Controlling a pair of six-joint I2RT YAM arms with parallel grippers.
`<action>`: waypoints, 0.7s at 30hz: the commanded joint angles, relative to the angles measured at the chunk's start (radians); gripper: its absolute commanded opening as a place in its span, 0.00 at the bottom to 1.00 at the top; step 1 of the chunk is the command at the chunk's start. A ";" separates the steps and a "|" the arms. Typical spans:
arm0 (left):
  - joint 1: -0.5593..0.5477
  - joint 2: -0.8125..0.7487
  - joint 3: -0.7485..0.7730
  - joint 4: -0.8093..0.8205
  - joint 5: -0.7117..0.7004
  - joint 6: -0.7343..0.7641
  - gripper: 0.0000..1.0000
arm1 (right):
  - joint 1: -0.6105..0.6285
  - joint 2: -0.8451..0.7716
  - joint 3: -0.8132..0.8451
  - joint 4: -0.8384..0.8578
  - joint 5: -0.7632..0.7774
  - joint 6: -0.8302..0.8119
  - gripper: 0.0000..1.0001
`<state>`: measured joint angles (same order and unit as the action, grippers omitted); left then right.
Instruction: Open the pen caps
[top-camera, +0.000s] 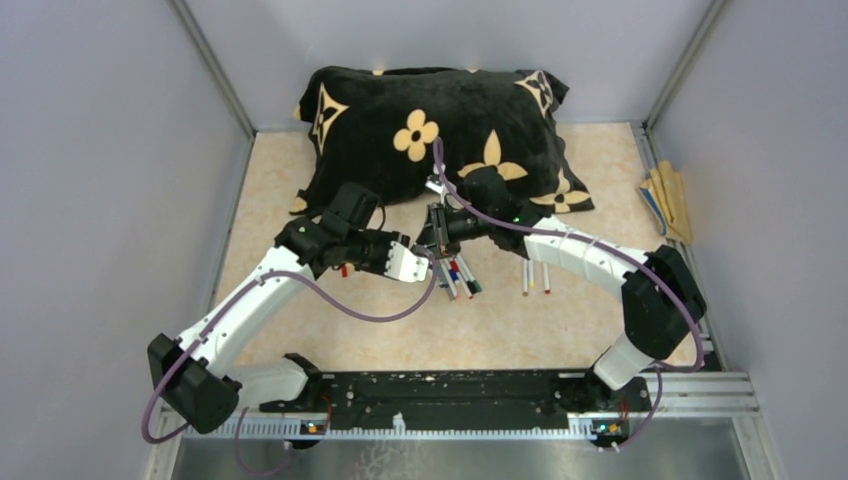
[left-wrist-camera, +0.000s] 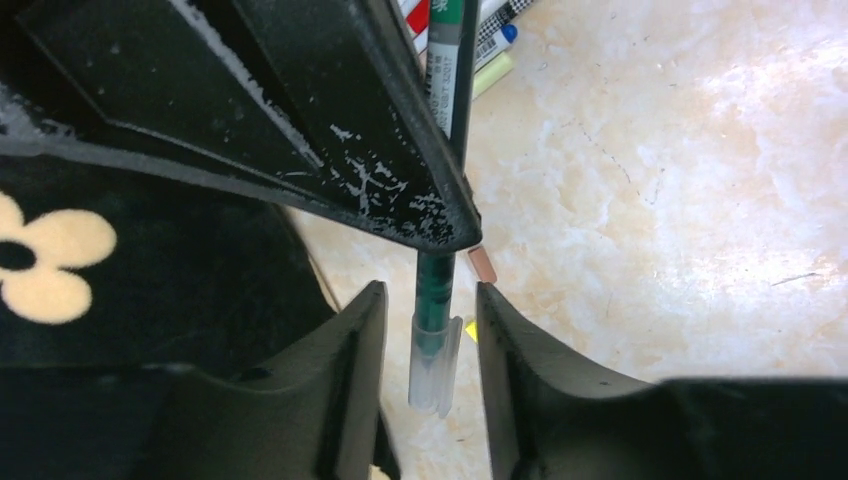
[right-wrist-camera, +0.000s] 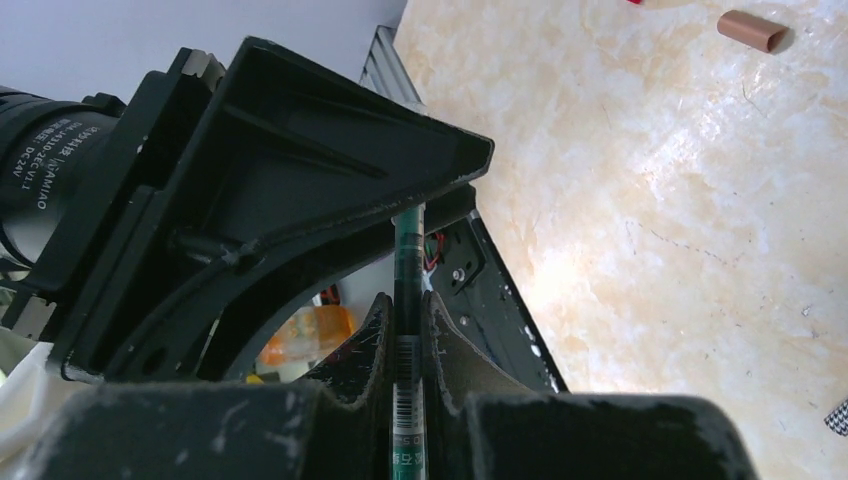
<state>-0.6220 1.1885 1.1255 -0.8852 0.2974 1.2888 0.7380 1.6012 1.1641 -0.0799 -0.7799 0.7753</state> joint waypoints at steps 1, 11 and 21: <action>-0.006 0.019 0.027 -0.054 0.053 0.022 0.38 | 0.009 -0.011 -0.018 0.072 -0.016 0.018 0.00; -0.005 -0.018 -0.054 -0.011 -0.108 0.079 0.00 | 0.008 -0.030 -0.043 0.016 0.005 -0.037 0.00; 0.030 0.003 -0.089 0.008 -0.186 0.123 0.00 | -0.021 -0.172 -0.173 -0.064 0.099 -0.130 0.00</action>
<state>-0.6437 1.1767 1.0550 -0.8242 0.2493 1.3697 0.7429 1.5558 1.0710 -0.0299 -0.7025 0.7124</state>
